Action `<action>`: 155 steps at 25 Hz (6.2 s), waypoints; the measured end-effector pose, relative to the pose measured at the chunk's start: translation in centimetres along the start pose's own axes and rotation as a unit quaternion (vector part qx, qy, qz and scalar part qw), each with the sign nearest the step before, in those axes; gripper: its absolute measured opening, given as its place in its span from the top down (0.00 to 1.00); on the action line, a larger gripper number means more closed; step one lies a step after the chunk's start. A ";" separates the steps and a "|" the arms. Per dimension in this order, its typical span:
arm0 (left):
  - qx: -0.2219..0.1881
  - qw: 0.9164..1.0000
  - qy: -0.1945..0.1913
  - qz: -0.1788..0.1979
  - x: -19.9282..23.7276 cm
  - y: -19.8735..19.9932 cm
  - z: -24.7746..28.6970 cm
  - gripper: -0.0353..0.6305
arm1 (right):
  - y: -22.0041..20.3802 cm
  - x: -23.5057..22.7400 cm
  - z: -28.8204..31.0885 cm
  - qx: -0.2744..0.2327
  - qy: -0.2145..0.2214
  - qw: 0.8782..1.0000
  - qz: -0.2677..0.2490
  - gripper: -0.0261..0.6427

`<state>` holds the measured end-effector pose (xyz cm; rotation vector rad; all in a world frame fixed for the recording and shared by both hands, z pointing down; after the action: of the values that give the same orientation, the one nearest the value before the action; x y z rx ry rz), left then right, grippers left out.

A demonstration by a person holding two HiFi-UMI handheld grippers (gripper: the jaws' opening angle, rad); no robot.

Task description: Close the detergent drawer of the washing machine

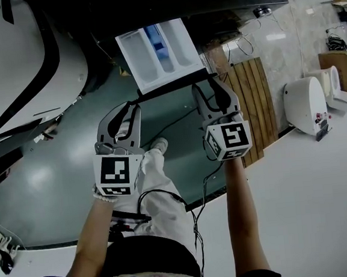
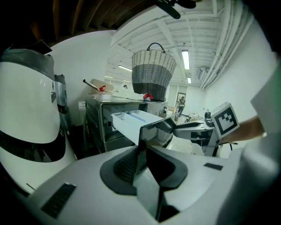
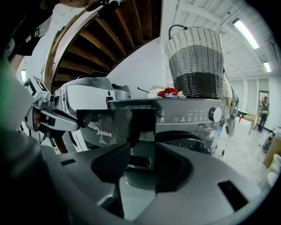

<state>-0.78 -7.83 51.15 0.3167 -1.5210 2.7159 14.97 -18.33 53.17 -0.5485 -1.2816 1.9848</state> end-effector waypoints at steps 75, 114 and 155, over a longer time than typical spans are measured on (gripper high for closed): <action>-0.025 0.994 0.086 -0.058 10.7 6.7 6.7 0.79 | 5.9 -1.6 11.9 0.031 -0.109 0.993 0.030 0.62; -0.094 0.985 -0.140 0.035 1.1 16.3 -10.7 0.93 | 18.1 10.2 -7.7 -0.072 -0.083 0.994 -0.004 0.95; -0.097 0.977 -0.169 0.081 -2.0 17.8 -15.7 0.93 | 21.0 13.6 -14.6 -0.099 -0.073 0.992 0.036 0.95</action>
<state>-3.42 -3.73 27.86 0.7074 -1.9610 2.7058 8.87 -4.80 28.27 -0.5585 -1.5821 1.9986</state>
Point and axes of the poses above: the fingertips, and each gripper's own axes: z forward along the fingers, x to its left, y out of its top, the point moved 1 cm from there along -z, backward along the fingers, and after that the axes turned 4 degrees about -z, right-handed, at the moved point
